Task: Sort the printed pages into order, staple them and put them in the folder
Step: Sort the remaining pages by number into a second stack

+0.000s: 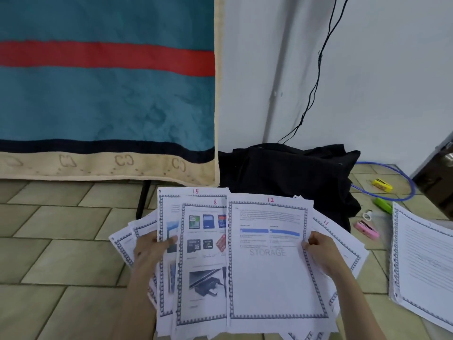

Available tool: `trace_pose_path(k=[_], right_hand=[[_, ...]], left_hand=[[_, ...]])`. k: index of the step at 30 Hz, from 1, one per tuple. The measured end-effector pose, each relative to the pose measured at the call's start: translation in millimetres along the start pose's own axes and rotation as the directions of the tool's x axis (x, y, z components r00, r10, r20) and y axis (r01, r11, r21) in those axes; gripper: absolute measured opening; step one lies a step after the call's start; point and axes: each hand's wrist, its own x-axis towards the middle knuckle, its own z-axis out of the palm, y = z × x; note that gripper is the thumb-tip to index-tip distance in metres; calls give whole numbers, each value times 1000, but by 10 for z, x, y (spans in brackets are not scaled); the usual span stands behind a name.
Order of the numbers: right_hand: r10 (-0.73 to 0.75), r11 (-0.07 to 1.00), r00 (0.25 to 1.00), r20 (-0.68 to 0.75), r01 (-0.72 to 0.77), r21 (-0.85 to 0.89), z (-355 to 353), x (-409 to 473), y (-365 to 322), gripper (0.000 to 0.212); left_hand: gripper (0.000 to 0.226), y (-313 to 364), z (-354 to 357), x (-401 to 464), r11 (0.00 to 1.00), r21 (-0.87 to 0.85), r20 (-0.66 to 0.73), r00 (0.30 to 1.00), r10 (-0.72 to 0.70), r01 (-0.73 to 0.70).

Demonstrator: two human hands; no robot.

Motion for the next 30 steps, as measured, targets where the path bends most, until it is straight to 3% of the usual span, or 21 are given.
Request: trace_pose_path(k=[3, 5, 8, 10, 12, 13, 15, 18, 21, 26, 30], right_hand=[[10, 1000, 1000, -7, -10, 2, 5, 22, 8, 14], [22, 998, 1000, -14, -21, 61, 30, 44, 33, 34], [-40, 999, 996, -83, 40, -3, 93, 16, 16, 56], [-110, 979, 979, -169, 78, -186, 202, 9, -6, 56], [-250, 859, 937, -246, 97, -503, 398, -84, -115, 51], [-362, 798, 909, -209, 186, -573, 532, -141, -175, 48], [-495, 736, 869, 15, 429, -523, 842, -273, -276, 42], [-439, 623, 832, 340, 554, -552, 1257, -396, -244, 66], [-438, 523, 822, 364, 562, -641, 1381, -402, -140, 103], [-438, 526, 831, 342, 545, -653, 1325, -350, -88, 104], [-424, 556, 851, 308, 514, -654, 1249, -315, -79, 111]], left_hand=[[34, -24, -21, 19, 999, 53, -18, 1000, 12, -11], [34, -28, -18, 26, 992, 124, -25, 1000, 7, -4], [34, -31, -1, 4, 987, 163, -56, 998, 16, -6], [32, -15, 20, -24, 988, 154, -64, 998, 19, -9], [28, 20, 40, -40, 991, 132, -43, 999, 3, 3], [26, 41, 45, -38, 994, 107, -25, 1000, -9, 12], [28, 68, 49, -22, 998, 37, 12, 999, -41, 41], [39, 51, 52, -9, 996, -52, 27, 997, -70, 71], [47, -5, 45, -39, 983, -163, 9, 996, -87, 88], [39, -32, 34, -72, 946, -302, 142, 987, -73, 114], [36, -103, -3, -45, 946, -313, 103, 993, -54, 84]])
